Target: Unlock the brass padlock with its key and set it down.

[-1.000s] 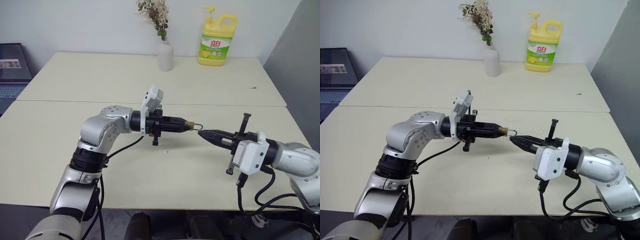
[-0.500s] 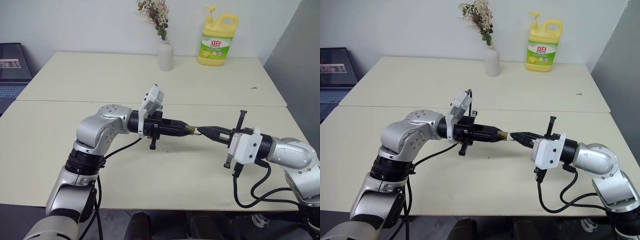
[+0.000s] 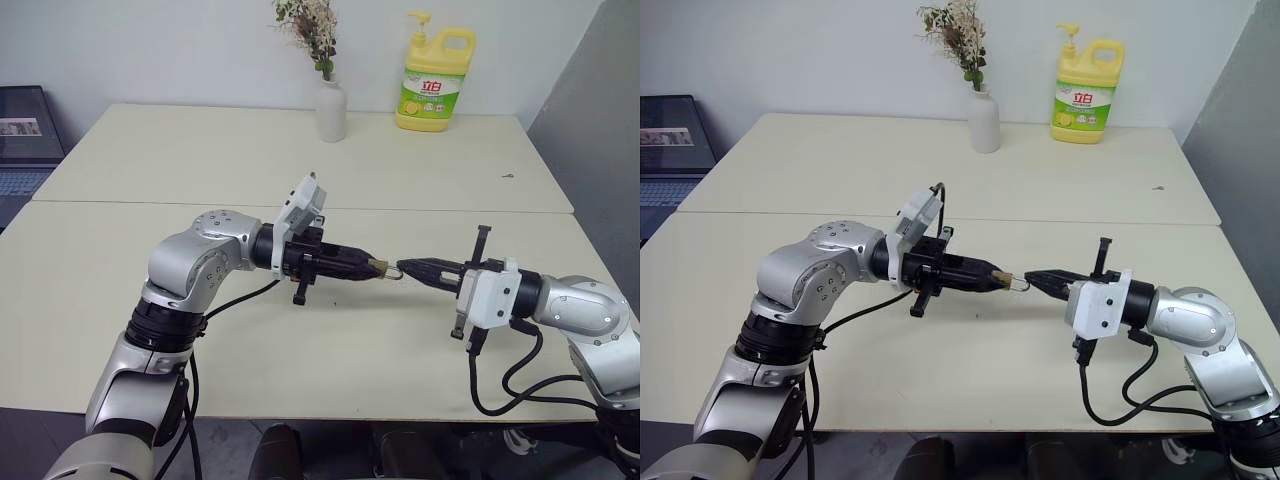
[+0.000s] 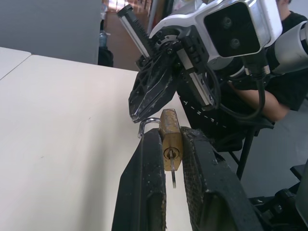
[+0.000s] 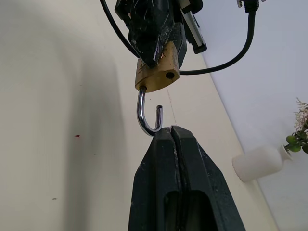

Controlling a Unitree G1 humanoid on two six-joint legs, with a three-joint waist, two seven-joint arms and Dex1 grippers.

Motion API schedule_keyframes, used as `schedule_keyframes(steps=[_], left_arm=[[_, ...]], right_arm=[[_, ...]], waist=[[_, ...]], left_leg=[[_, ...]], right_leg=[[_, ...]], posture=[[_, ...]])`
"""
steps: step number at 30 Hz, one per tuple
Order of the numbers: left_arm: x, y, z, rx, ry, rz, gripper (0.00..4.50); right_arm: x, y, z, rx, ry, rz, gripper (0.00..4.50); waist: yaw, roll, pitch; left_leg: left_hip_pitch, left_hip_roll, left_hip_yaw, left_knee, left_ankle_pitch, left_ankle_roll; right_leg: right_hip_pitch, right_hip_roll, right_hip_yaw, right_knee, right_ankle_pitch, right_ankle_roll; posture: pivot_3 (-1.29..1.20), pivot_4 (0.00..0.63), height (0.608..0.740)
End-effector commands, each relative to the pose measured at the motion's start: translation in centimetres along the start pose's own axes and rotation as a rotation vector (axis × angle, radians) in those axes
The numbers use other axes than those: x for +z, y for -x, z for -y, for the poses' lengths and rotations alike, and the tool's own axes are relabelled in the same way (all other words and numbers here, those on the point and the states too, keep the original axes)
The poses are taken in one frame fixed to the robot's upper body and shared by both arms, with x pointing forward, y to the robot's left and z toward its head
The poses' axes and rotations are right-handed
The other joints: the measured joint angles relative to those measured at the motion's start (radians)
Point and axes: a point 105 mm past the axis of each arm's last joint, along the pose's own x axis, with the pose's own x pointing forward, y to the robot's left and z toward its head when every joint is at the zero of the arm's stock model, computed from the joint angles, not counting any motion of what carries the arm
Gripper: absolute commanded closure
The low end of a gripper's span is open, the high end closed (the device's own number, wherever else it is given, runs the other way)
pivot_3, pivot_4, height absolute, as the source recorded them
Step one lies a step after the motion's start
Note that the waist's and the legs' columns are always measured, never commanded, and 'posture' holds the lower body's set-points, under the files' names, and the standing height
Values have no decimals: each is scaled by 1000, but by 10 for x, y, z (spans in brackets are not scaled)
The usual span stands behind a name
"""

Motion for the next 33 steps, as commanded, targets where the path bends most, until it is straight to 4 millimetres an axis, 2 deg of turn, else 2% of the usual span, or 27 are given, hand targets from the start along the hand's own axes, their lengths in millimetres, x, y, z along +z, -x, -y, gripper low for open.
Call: schedule_keyframes(steps=[1, 13, 20, 27, 30, 33], left_arm=[[6, -1, 9, -40, -31, 0, 4334], [7, -1, 8, -29, -27, 5, 4334], [3, 2, 8, -22, -18, -9, 4334], [0, 2, 9, -22, -13, -18, 4334], [-1, 1, 9, -23, -13, -19, 4334], [0, 1, 9, -26, -13, -18, 4334]], right_arm=[[6, -1, -1, 9, 17, 30, 4500], [5, -1, -8, 37, 5, 27, 4500], [-4, 8, 8, -26, 63, -21, 4500], [1, 9, 11, -50, 69, 3, 4500], [5, 7, 10, -42, 70, 26, 4500], [10, 2, -3, 25, 65, 48, 4500]], waist=[[0, 0, 0], [0, 0, 0], [0, 0, 0], [0, 0, 0], [0, 0, 0], [0, 0, 0]], left_leg=[[0, 0, 0, 0, 0, 0], [0, 0, 0, 0, 0, 0], [0, 0, 0, 0, 0, 0], [0, 0, 0, 0, 0, 0], [0, 0, 0, 0, 0, 0], [0, 0, 0, 0, 0, 0]], right_leg=[[0, 0, 0, 0, 0, 0], [0, 0, 0, 0, 0, 0], [0, 0, 0, 0, 0, 0], [0, 0, 0, 0, 0, 0], [0, 0, 0, 0, 0, 0], [0, 0, 0, 0, 0, 0]], posture=[[0, 150, 740], [0, 150, 740], [0, 150, 740], [0, 150, 740], [0, 150, 740], [0, 150, 740]])
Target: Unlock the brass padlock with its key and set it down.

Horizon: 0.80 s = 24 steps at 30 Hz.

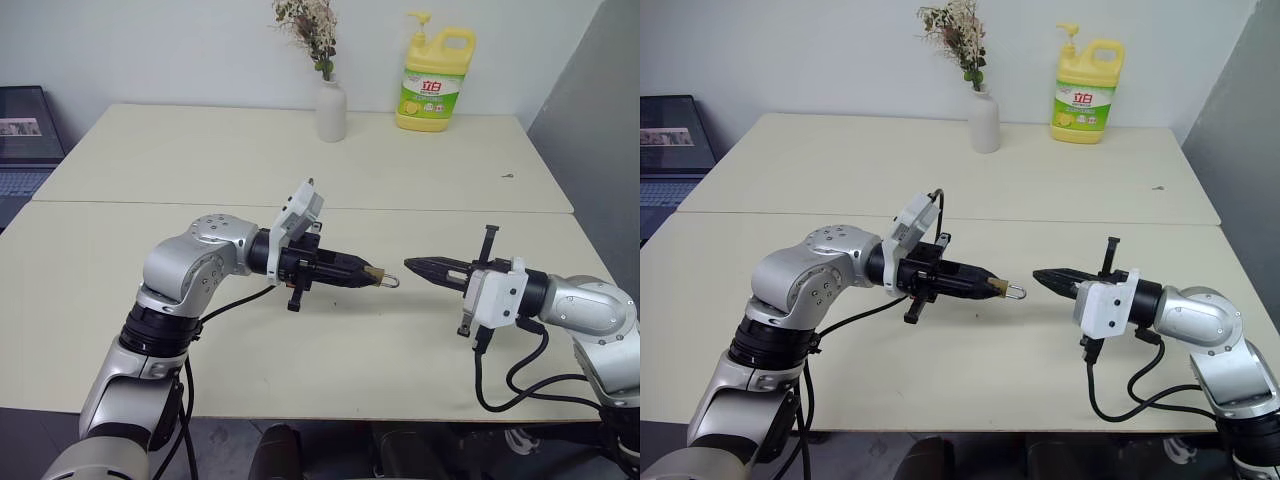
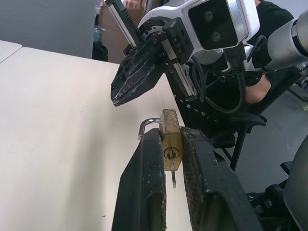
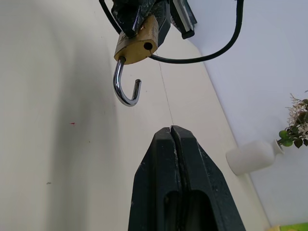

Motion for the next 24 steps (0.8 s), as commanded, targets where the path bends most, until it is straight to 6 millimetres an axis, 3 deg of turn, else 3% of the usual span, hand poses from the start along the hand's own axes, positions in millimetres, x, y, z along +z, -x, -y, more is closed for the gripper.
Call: schedule_keyframes(steps=[1, 24], left_arm=[[6, -2, 6, -23, -36, -2, 4334], [5, -3, 8, -27, -35, 4, 4334]], right_arm=[[16, -5, -7, 51, 46, 60, 4500], [19, -11, -15, 95, 25, 88, 4500]], waist=[[0, 0, 0], [0, 0, 0]], left_leg=[[0, 0, 0, 0, 0, 0], [0, 0, 0, 0, 0, 0]], right_leg=[[0, 0, 0, 0, 0, 0], [0, 0, 0, 0, 0, 0]], posture=[[0, 150, 740], [0, 150, 740]])
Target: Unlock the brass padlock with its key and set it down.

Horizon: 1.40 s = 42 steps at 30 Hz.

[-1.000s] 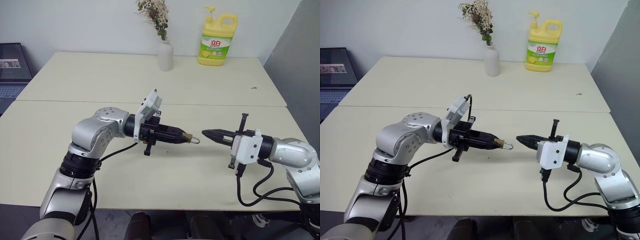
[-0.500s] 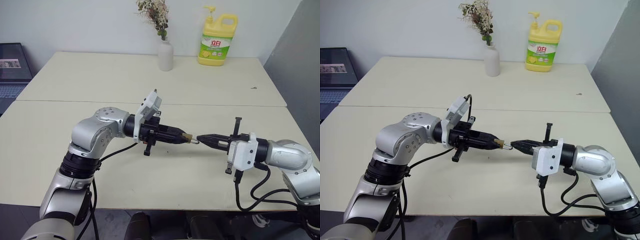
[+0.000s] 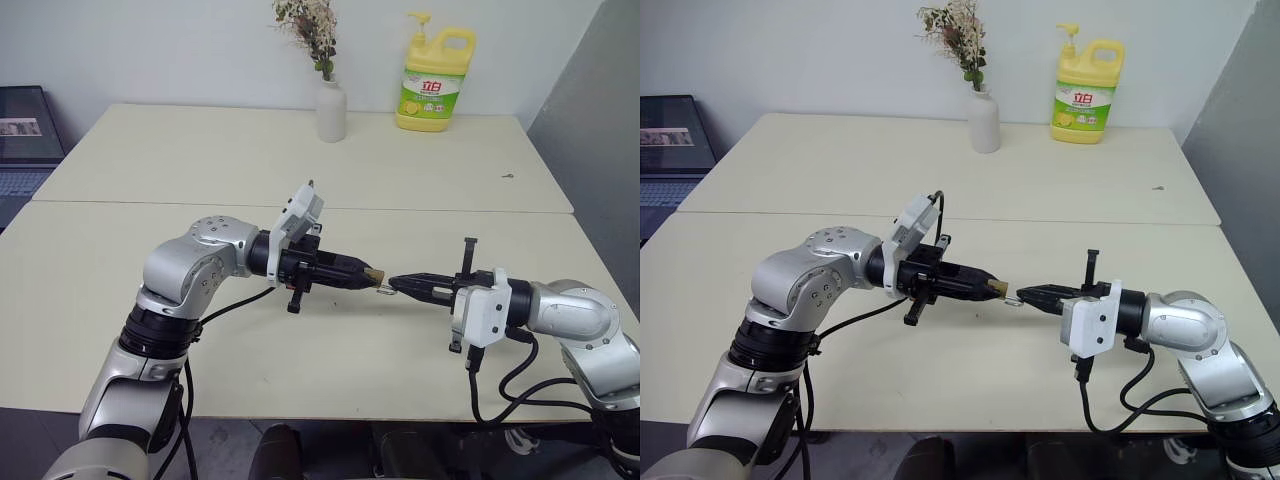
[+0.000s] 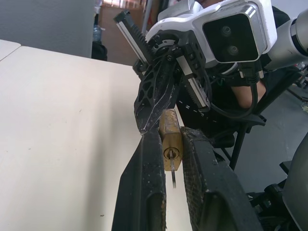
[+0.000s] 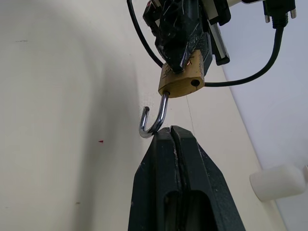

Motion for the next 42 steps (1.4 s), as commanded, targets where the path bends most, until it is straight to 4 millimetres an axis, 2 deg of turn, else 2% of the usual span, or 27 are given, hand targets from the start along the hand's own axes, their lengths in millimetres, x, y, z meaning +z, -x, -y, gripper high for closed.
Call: schedule_keyframes(steps=[1, 7, 13, 20, 22, 24, 26, 35, 36, 42], left_arm=[[7, -3, 7, -25, -38, 4, 4334], [8, -3, 6, -21, -38, 8, 4334], [6, -1, 3, 10, -16, 17, 4334], [-11, 3, -5, 94, 81, 18, 4334], [-22, 0, -9, 132, 153, 21, 4334], [-40, -2, -17, 189, 221, 12, 4334], [-51, -3, -20, 215, 233, -11, 4334], [-81, -9, -33, 289, 337, -10, 4334], [-83, -10, -35, 301, 341, -14, 4334], [-98, -13, -42, 333, 366, -55, 4334]], right_arm=[[10, -1, 2, 4, 24, 33, 4500], [8, 0, -1, 11, 6, 22, 4500], [-5, 10, 3, -22, -54, -55, 4500], [-5, 22, -9, 12, -174, -107, 4500], [-2, 23, -18, 44, -253, -115, 4500], [1, 22, -25, 48, -366, -114, 4139], [2, 22, -28, 67, -381, -125, 3654], [-1, 20, -39, 126, -422, -168, 306], [-1, 19, -41, 137, -425, -173, 36], [-3, 17, -43, 144, -439, -184, 0]], waist=[[0, 0, 0], [0, 0, 0], [0, 0, 0], [0, 0, 0], [0, 0, 0], [0, 0, 0], [-1, 0, 0], [1, 0, 0], [1, 0, 0], [0, 0, 0]], left_leg=[[0, 0, 0, 0, 0, 0], [0, 0, 0, 0, 0, 0], [0, 0, 0, 0, 0, 0], [0, 0, 0, 0, 0, 0], [0, 0, -1, 0, 0, 0], [0, 0, -1, 0, 0, 0], [0, 0, -1, 0, 0, 0], [0, 0, -2, 0, 0, 0], [0, -1, -2, 0, 0, 0], [0, 0, -2, 0, 0, 0]], right_leg=[[0, 0, 0, 0, 0, 0], [0, 0, 0, 0, 0, 0], [0, 0, 0, 0, 0, 0], [0, 0, 0, 0, 0, 1], [0, 0, 0, 0, -2, 3], [1, 0, 0, 0, -2, 3], [1, 0, 0, 0, -2, 3], [1, 0, -1, 0, -2, 4], [1, 0, -1, 0, -2, 4], [1, 0, -1, 0, -2, 4]], posture=[[0, 150, 740], [0, 150, 740], [0, 150, 740], [0, 150, 740], [0, 150, 740], [0, 150, 740], [0, 150, 740], [0, 150, 740], [0, 150, 740], [0, 150, 740]])
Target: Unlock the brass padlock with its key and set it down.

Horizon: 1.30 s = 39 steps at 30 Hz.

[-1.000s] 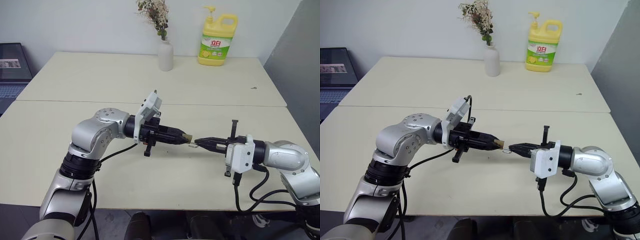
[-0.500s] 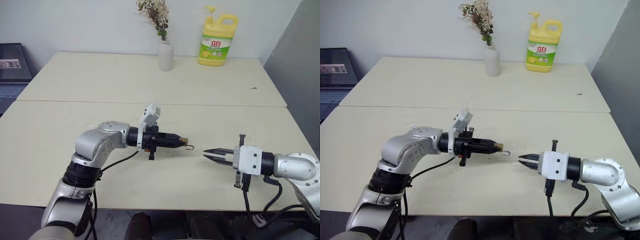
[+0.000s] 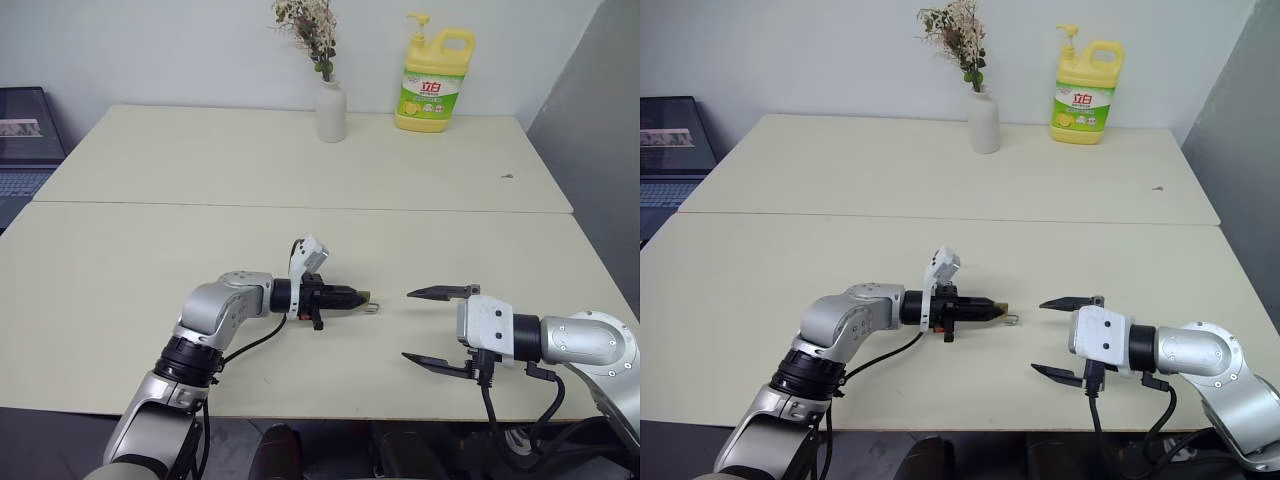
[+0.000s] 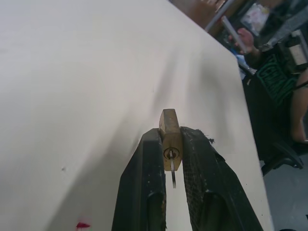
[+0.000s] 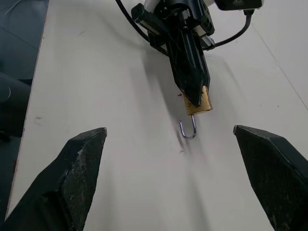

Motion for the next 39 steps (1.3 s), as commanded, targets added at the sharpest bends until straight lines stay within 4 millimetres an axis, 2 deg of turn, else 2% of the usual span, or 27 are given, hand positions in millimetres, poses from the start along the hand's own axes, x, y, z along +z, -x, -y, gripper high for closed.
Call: schedule_keyframes(steps=[1, 7, 9, 16, 22, 25, 29, 32, 39], left_arm=[[2, -3, -1, 1, -22, -6, 4334], [3, -5, -4, -12, 16, 0, 4334], [3, -6, -9, 10, 7, -8, 3594], [15, -1, -22, 60, -49, 32, 1464], [26, 13, -16, 52, -201, 57, 1464], [35, 34, -12, 85, -321, 73, 1464], [39, 67, -5, 159, -528, 14, 1464], [37, 85, 1, 218, -660, -29, 1464], [15, 107, 20, 275, -701, -76, 1464]], right_arm=[[8, 1, 0, 0, 35, 6, 0], [7, 1, 1, 1, 32, 1, 0], [7, 0, 0, 6, 27, 0, 0], [5, 1, -2, 22, 16, -15, 0], [2, 4, -4, 35, 5, -37, 0], [1, 5, -4, 24, -4, -43, 0], [-7, 8, 3, -39, -46, -61, 0], [-11, 9, 10, -91, -95, -57, 0], [-22, 10, 15, -130, -142, -42, 0]], waist=[[0, 0, 0], [0, 0, 0], [0, 0, 0], [0, 0, 0], [0, 0, 0], [-2, 0, 0], [-1, 0, 0], [0, 0, 0], [0, 0, 0]], left_leg=[[0, 0, 0, 0, 0, 0], [0, 0, 0, 0, 0, 0], [0, 0, 0, 0, 0, 0], [0, 0, 0, 0, 0, 0], [0, 0, 0, 0, 0, 0], [0, 0, 0, 0, 0, 0], [0, 0, 0, -1, 0, 0], [0, 0, 1, -1, 0, 0], [0, 1, 2, -1, 0, 0]], right_leg=[[0, 0, 0, 0, 0, 0], [0, 0, 0, 0, 0, 0], [0, 0, 0, 0, 0, 0], [0, 0, 0, 0, 0, 0], [0, 0, 0, 0, 0, 0], [0, 0, 0, 0, 0, 0], [0, 0, 0, 0, 0, 0], [0, 0, 0, -1, 0, 0], [0, -1, 0, -1, 0, 0]], posture=[[0, 150, 740], [0, 150, 740], [0, 150, 740], [0, 150, 740], [0, 150, 740], [0, 150, 740], [0, 150, 740], [0, 150, 740], [0, 150, 740]])
